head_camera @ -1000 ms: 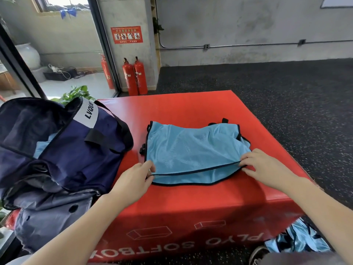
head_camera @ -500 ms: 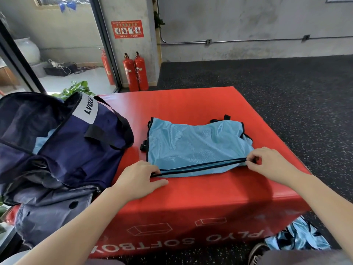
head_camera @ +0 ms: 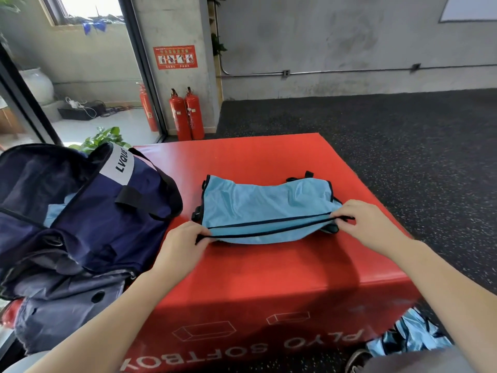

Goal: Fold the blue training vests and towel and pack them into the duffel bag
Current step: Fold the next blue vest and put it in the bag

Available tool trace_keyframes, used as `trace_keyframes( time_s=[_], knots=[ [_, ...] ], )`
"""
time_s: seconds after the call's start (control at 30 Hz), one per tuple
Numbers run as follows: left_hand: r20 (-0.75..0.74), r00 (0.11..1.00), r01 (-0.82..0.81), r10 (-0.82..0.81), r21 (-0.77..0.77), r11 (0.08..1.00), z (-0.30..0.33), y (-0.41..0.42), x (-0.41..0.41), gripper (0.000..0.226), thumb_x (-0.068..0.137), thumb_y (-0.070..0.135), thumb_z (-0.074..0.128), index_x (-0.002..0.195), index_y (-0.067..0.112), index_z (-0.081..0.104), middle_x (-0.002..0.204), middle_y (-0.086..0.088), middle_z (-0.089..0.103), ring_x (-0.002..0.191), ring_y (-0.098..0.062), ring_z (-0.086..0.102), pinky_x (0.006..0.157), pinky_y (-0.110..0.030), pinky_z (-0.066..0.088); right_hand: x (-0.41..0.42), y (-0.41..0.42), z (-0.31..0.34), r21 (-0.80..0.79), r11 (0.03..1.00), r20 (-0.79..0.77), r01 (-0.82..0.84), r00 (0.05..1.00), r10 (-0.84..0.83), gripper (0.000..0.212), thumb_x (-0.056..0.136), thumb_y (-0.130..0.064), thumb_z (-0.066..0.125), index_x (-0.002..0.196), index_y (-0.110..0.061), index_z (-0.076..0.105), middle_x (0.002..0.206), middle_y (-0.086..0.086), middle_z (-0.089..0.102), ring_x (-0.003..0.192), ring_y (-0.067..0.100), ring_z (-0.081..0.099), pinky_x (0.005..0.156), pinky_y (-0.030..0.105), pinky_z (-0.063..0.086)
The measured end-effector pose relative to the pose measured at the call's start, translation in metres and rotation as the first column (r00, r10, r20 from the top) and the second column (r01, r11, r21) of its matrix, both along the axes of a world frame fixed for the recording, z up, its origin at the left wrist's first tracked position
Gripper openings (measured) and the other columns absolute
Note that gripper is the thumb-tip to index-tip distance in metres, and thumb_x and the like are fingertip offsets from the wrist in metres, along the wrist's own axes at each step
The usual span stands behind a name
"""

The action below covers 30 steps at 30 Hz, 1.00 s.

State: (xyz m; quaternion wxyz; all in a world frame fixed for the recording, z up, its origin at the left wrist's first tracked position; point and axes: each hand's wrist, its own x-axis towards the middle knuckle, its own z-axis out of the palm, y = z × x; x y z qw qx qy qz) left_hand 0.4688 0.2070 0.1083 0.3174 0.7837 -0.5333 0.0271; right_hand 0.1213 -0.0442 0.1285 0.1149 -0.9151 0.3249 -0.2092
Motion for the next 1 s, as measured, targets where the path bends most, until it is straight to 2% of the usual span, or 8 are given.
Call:
trace_keyframes(
  time_s=[0.23, 0.4, 0.5, 0.57, 0.77, 0.87, 0.93, 1.0],
  knots=[
    [-0.03, 0.998, -0.047, 0.046, -0.049, 0.998, 0.052, 0.004, 0.006, 0.019, 0.084, 0.002, 0.072, 0.091, 0.018, 0.078, 0.086, 0.009, 0.067, 0.082, -0.011, 0.061, 0.074, -0.009, 0.038, -0.002, 0.01, 0.037, -0.05, 0.997, -0.068, -0.052, 0.997, 0.048, 0.017, 0.095, -0.012, 0.067, 0.108, -0.014, 0.077, 0.096, -0.004, 0.06, 0.095, 0.016, 0.059, 0.093, 0.038, 0.047],
    [0.051, 0.998, -0.009, 0.02, -0.208, 0.978, 0.143, -0.008, 0.009, 0.018, 0.086, -0.002, 0.067, 0.091, 0.012, 0.078, 0.095, -0.003, 0.071, 0.093, -0.023, 0.064, 0.087, -0.025, 0.04, -0.006, 0.017, 0.11, -0.052, 0.997, 0.105, 0.06, 0.993, -0.054, 0.009, 0.091, -0.01, 0.071, 0.097, -0.01, 0.078, 0.094, -0.003, 0.063, 0.095, 0.018, 0.063, 0.084, 0.02, 0.038],
    [0.076, 0.995, -0.037, 0.063, -0.298, 0.954, 0.215, -0.015, 0.004, 0.019, 0.092, 0.004, 0.063, 0.098, 0.012, 0.078, 0.103, -0.003, 0.072, 0.102, -0.023, 0.063, 0.092, -0.028, 0.04, -0.006, 0.022, 0.176, -0.067, 0.99, 0.197, 0.123, 0.974, -0.107, 0.012, 0.091, -0.014, 0.071, 0.084, -0.005, 0.074, 0.099, 0.006, 0.067, 0.096, 0.024, 0.063, 0.081, 0.026, 0.037],
    [0.044, 0.996, -0.054, 0.075, -0.364, 0.93, 0.266, -0.014, -0.002, 0.019, 0.095, 0.009, 0.061, 0.103, 0.012, 0.078, 0.106, -0.002, 0.073, 0.105, -0.021, 0.063, 0.092, -0.026, 0.039, -0.008, 0.03, 0.223, -0.083, 0.984, 0.275, 0.16, 0.952, -0.132, 0.019, 0.094, -0.016, 0.069, 0.09, 0.002, 0.073, 0.105, 0.011, 0.068, 0.1, 0.027, 0.062, 0.088, 0.033, 0.043],
    [0.017, 1.0, -0.003, 0.014, -0.546, 0.838, 0.4, 0.016, -0.024, 0.018, 0.096, 0.015, 0.061, 0.103, 0.014, 0.077, 0.092, 0.0, 0.072, 0.092, -0.023, 0.066, 0.076, -0.028, 0.044, -0.022, 0.074, 0.357, -0.065, 0.974, 0.533, 0.218, 0.832, -0.151, 0.034, 0.098, -0.018, 0.062, 0.101, 0.016, 0.063, 0.105, 0.034, 0.065, 0.097, 0.047, 0.061, 0.089, 0.045, 0.05],
    [0.043, 0.998, -0.017, 0.055, -0.621, 0.783, 0.452, 0.042, -0.041, 0.018, 0.095, 0.024, 0.065, 0.102, 0.013, 0.078, 0.087, 0.002, 0.071, 0.087, -0.02, 0.063, 0.079, -0.028, 0.044, -0.037, 0.098, 0.408, -0.035, 0.979, 0.617, 0.203, 0.775, -0.139, 0.034, 0.099, -0.015, 0.061, 0.112, 0.016, 0.061, 0.096, 0.031, 0.069, 0.083, 0.049, 0.063, 0.079, 0.045, 0.056],
    [0.04, 0.998, -0.019, 0.058, -0.631, 0.775, 0.48, 0.058, -0.049, 0.017, 0.094, 0.03, 0.067, 0.095, 0.016, 0.077, 0.08, 0.004, 0.069, 0.078, -0.016, 0.06, 0.073, -0.029, 0.044, -0.047, 0.112, 0.436, -0.024, 0.982, 0.63, 0.187, 0.766, -0.131, 0.03, 0.099, -0.013, 0.061, 0.123, 0.005, 0.066, 0.108, 0.027, 0.071, 0.102, 0.05, 0.064, 0.092, 0.051, 0.054],
    [0.044, 0.998, -0.011, 0.051, -0.639, 0.769, 0.501, 0.074, -0.052, 0.023, 0.092, 0.035, 0.069, 0.085, 0.014, 0.075, 0.069, 0.004, 0.063, 0.066, -0.014, 0.055, 0.062, -0.028, 0.044, -0.056, 0.125, 0.457, -0.008, 0.986, 0.625, 0.169, 0.77, -0.127, 0.033, 0.1, -0.014, 0.062, 0.131, -0.004, 0.064, 0.121, 0.016, 0.07, 0.116, 0.039, 0.063, 0.103, 0.041, 0.049]
  ],
)
